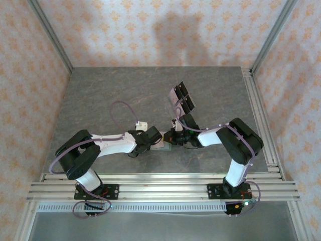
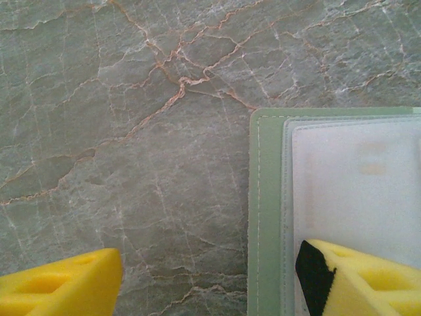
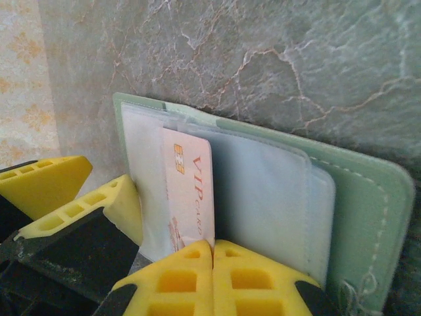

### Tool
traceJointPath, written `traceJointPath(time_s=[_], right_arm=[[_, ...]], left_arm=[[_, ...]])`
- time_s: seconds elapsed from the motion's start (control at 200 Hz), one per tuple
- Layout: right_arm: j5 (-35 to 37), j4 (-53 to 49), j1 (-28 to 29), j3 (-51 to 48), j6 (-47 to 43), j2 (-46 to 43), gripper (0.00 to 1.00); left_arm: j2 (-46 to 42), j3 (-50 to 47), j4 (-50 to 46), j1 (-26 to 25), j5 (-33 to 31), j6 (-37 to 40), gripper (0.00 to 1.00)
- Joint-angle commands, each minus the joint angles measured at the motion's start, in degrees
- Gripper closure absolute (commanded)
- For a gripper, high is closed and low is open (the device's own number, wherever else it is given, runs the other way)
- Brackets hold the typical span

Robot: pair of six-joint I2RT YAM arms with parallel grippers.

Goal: Put the credit cards into the card holder

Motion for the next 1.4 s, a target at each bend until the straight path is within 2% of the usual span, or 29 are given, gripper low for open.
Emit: traceJointPath(time_s=[0.0,1.396], right_arm=[[5.5,-5.3,-0.3,-1.3,0.7,-0.3,1.00],[2.7,-7.7,1.2,3.5,1.7,4.0,1.00]], left_arm=[[0.3,-1.9,-2.3,0.0,-0.5,-0.4,0.27],[0.3,-2.6,-1.4,0.0,-0.3,-0.5,0.27]])
